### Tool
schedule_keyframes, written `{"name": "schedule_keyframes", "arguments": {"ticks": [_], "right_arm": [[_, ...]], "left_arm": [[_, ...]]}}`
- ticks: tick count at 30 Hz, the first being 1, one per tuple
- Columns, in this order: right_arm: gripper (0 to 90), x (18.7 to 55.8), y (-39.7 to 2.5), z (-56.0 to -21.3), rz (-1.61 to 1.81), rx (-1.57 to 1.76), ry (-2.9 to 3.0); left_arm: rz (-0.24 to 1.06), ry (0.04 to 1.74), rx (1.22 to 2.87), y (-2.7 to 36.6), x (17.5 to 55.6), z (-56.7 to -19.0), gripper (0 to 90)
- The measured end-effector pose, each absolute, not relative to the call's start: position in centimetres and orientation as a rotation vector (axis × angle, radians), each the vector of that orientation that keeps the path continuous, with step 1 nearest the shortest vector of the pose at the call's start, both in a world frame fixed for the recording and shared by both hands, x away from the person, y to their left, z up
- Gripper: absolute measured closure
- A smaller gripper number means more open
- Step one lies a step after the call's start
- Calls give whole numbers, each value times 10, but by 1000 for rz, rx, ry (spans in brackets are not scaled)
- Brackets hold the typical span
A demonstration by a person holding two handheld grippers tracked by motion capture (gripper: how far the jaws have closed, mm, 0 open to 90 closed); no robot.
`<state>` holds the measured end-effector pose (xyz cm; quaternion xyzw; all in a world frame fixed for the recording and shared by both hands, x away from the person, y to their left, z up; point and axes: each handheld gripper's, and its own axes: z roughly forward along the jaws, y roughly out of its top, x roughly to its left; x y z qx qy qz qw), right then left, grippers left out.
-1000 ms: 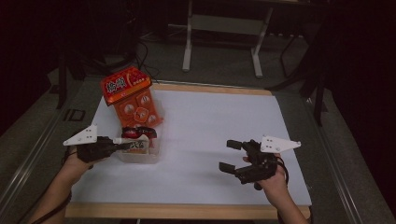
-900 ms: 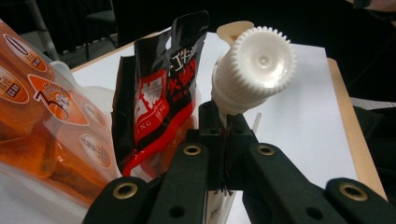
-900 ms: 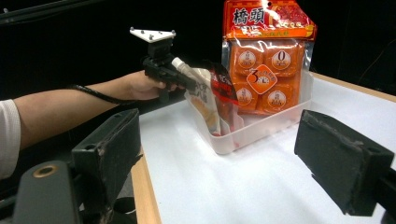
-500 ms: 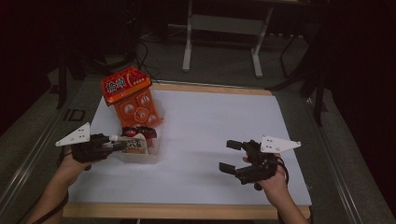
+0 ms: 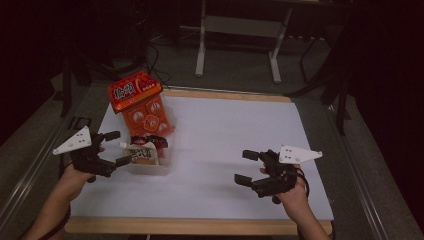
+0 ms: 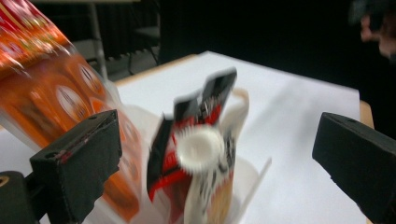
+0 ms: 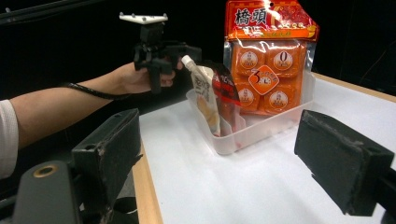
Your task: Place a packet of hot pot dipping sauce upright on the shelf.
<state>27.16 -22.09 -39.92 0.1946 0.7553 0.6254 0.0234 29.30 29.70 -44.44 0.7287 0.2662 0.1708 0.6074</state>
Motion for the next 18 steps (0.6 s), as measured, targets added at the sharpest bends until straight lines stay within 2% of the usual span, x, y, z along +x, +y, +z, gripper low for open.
{"name": "schedule_keyframes", "arguments": {"ticks": [6, 18], "right_arm": [[144, 271, -221, -400, 1933, 605, 2339], [143, 271, -224, -401, 1934, 611, 2341]], "left_arm": [[424, 601, 1653, 285, 285, -424, 16], [366, 500, 1661, 230, 266, -405, 16]]}}
